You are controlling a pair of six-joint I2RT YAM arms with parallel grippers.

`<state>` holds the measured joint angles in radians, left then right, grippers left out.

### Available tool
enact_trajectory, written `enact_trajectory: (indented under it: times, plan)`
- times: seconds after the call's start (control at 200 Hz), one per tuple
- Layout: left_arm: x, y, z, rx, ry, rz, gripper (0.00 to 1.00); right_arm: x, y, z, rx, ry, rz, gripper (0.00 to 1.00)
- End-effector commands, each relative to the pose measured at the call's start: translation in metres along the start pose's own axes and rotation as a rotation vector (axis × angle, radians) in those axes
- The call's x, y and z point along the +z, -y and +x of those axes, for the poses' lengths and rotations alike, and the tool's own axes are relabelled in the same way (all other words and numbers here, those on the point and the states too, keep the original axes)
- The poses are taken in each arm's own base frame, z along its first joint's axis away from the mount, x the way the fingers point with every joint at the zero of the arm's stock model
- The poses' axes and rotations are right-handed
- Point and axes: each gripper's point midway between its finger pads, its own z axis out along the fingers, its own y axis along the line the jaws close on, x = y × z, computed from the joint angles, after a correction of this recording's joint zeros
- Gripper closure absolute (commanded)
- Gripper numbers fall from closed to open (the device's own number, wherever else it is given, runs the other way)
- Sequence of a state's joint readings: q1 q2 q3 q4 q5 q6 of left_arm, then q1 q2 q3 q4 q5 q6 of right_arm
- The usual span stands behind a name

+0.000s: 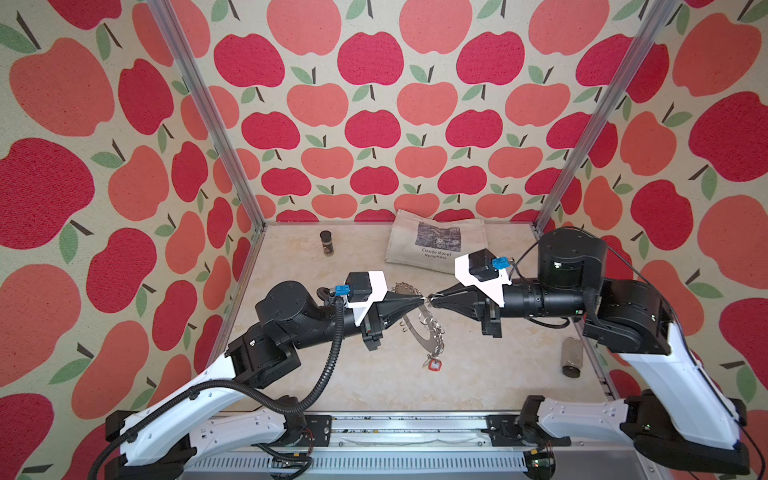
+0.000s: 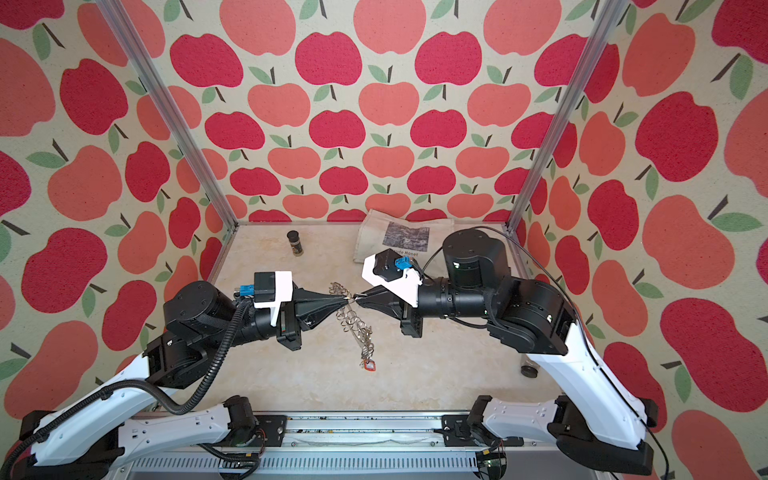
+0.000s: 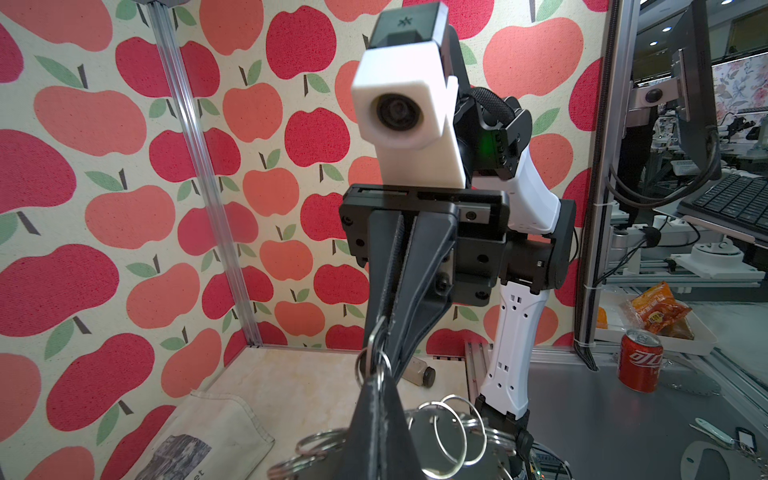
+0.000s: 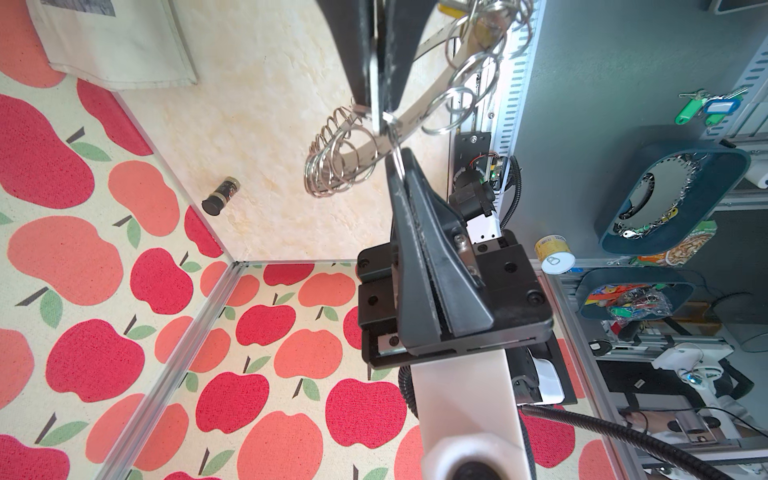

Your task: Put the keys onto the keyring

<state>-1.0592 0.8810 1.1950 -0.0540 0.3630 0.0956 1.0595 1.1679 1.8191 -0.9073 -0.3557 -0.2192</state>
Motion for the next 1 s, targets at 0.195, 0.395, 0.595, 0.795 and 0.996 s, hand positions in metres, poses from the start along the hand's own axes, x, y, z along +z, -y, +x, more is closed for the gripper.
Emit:
enact_trajectory:
  times: [0.195, 0.395, 0.595, 0.795, 0.996]
  plan:
    - [-0.008, 0.003, -0.031, 0.035, 0.118, 0.009, 1.0, 0.004, -0.003, 0.001, 0.028, 0.008, -0.014, 1.0]
    - [-0.009, 0.004, -0.032, 0.035, 0.116, 0.013, 1.0, 0.007, -0.004, -0.002, 0.031, 0.019, -0.026, 1.0]
    - [0.002, 0.004, -0.019, -0.02, 0.062, 0.032, 0.16, 0.015, -0.005, 0.001, 0.041, 0.017, -0.045, 1.0]
    - [-0.011, -0.002, -0.026, -0.001, 0.09, -0.023, 0.1, 0.012, -0.002, 0.002, 0.026, -0.003, -0.027, 1.0]
    - [-0.016, -0.005, -0.021, -0.009, 0.066, -0.053, 0.1, 0.011, 0.001, 0.002, 0.004, -0.031, -0.013, 1.0]
